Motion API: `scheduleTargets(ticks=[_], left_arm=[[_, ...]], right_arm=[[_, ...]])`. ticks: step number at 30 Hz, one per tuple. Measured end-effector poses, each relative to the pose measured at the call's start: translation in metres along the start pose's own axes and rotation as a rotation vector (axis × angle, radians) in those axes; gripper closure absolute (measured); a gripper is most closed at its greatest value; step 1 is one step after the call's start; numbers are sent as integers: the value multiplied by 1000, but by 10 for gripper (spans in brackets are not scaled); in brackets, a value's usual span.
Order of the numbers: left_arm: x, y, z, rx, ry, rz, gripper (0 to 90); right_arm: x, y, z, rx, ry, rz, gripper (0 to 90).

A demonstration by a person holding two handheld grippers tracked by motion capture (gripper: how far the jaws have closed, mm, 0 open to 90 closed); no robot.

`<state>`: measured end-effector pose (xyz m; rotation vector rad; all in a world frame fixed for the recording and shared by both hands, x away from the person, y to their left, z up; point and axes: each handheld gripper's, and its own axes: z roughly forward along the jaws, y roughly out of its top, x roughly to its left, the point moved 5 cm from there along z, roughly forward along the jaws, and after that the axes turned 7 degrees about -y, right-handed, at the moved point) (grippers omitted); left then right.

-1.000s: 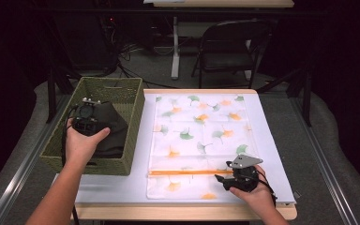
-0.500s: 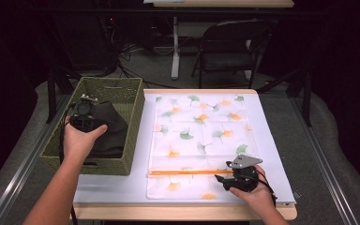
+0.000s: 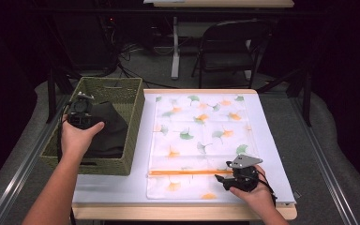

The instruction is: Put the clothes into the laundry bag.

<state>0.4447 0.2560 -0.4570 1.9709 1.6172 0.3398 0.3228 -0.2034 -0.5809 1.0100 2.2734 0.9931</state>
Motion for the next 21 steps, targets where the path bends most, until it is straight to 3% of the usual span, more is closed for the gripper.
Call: scheduleTargets(ticks=[6, 17, 21], left_arm=[[6, 4, -2, 2, 14, -10, 266], [29, 8, 0, 16, 58, -81, 238], [31, 9, 0, 17, 65, -86, 237]], right_arm=[[1, 0, 1, 0, 2, -5, 321], [1, -1, 2, 5, 9, -2, 323], [1, -1, 2, 5, 9, 0, 323]])
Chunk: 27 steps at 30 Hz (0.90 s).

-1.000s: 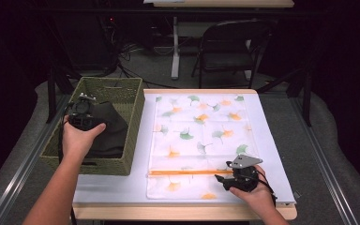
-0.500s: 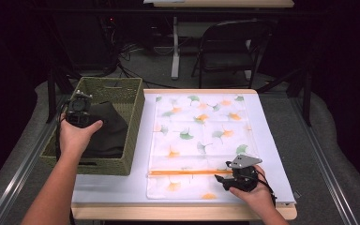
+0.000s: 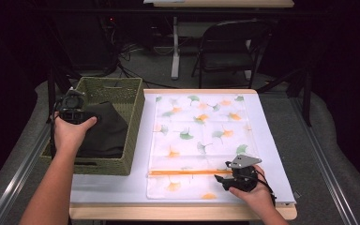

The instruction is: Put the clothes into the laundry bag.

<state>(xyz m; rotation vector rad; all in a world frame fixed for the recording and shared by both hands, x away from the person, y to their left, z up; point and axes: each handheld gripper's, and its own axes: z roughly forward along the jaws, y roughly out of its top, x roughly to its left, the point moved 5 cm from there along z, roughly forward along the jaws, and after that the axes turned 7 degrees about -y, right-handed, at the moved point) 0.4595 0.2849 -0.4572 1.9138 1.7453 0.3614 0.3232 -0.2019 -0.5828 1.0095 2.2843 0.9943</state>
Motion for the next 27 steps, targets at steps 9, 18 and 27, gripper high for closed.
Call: scheduleTargets(ticks=[9, 18, 27], left_arm=[[14, 1, 18, 42, 20, -41, 207], [21, 3, 31, 57, 31, -48, 195], [22, 5, 36, 51, 16, -69, 150]], right_arm=[[1, 0, 0, 1, 0, -7, 323], [3, -1, 2, 8, 8, -6, 323], [3, 0, 2, 5, 7, -7, 323]])
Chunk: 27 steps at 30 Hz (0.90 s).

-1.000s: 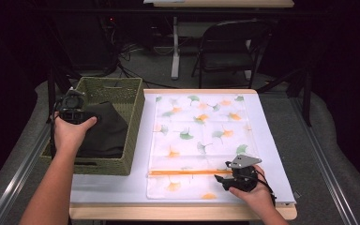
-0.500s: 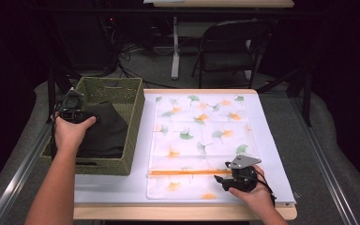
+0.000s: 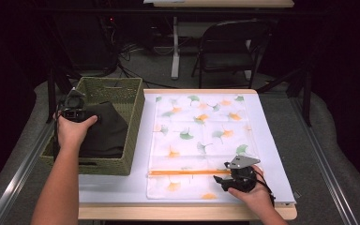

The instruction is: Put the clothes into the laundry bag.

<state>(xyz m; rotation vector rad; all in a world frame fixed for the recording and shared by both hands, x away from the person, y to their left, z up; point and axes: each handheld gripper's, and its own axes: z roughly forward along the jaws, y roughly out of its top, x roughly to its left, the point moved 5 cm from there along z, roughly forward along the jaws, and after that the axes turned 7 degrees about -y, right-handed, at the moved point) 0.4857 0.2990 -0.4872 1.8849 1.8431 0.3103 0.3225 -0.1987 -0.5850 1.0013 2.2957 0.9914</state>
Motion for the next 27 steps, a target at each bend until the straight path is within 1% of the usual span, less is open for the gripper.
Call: scheduleTargets(ticks=[1, 5, 7, 11, 16, 19, 20, 21, 23, 27], left_arm=[[0, 1, 1, -6, -7, 2, 147], [-3, 2, 6, 2, -28, -1, 144], [-5, 2, 9, 10, -43, 4, 144], [-11, 3, 16, 18, -55, 14, 144], [-15, 4, 21, 16, -46, 8, 139], [-16, 4, 24, 25, -42, 15, 118], [-17, 4, 26, 31, -36, 19, 110], [-19, 3, 29, 40, -20, 30, 102], [-19, 3, 30, 46, -15, 35, 91], [-21, 2, 36, 58, 21, 54, 67]], right_arm=[[0, 0, 0, 0, 0, 0, 323], [0, 0, 0, 2, 3, 3, 323], [0, 0, 1, 5, 1, 0, 323], [2, 0, 1, 5, 2, -7, 323], [2, -1, -1, 4, -2, -5, 323], [1, -2, -2, 4, -7, 3, 323], [1, -2, -2, 4, -7, 3, 323], [1, -2, -2, 4, -7, 2, 323], [2, -2, -2, 5, -8, 3, 323], [1, -3, -2, 6, -10, -3, 323]])
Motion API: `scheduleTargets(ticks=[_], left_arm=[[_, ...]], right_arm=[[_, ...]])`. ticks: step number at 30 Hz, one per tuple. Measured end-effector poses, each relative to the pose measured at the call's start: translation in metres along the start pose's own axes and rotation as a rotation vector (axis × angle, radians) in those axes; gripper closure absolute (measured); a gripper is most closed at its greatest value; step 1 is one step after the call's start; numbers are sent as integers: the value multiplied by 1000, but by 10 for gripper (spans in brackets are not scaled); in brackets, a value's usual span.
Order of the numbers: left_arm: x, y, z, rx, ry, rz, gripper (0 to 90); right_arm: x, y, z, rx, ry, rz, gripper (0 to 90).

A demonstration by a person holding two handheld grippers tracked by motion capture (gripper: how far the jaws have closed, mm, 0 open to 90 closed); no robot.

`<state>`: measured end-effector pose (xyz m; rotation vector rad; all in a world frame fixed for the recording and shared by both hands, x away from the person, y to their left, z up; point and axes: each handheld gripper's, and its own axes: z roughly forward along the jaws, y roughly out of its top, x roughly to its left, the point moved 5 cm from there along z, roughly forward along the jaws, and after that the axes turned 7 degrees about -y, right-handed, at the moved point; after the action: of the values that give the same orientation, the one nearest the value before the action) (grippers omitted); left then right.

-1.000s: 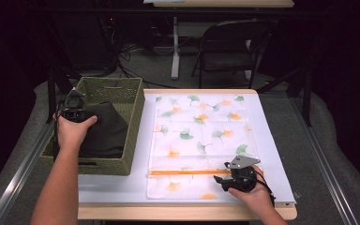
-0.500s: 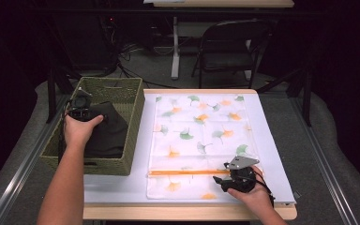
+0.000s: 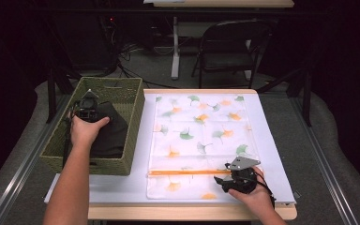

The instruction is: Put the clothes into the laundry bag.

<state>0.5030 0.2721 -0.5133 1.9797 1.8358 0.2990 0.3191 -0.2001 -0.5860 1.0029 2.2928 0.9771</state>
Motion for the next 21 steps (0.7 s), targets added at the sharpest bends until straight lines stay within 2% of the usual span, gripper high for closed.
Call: scheduleTargets(ticks=[2, 7, 12, 21], left_arm=[[1, 0, 2, 5, 17, 5, 65], [6, 0, 3, 14, 25, -6, 42], [9, 0, 4, 23, 17, -17, 3], [14, 0, 8, 23, -7, -20, 0]], right_arm=[[0, 0, 0, 1, -1, 2, 323], [-1, -1, -1, -1, -1, 6, 323], [-1, -1, -1, 0, -1, 5, 323], [-1, -1, 0, 5, 0, 3, 323]])
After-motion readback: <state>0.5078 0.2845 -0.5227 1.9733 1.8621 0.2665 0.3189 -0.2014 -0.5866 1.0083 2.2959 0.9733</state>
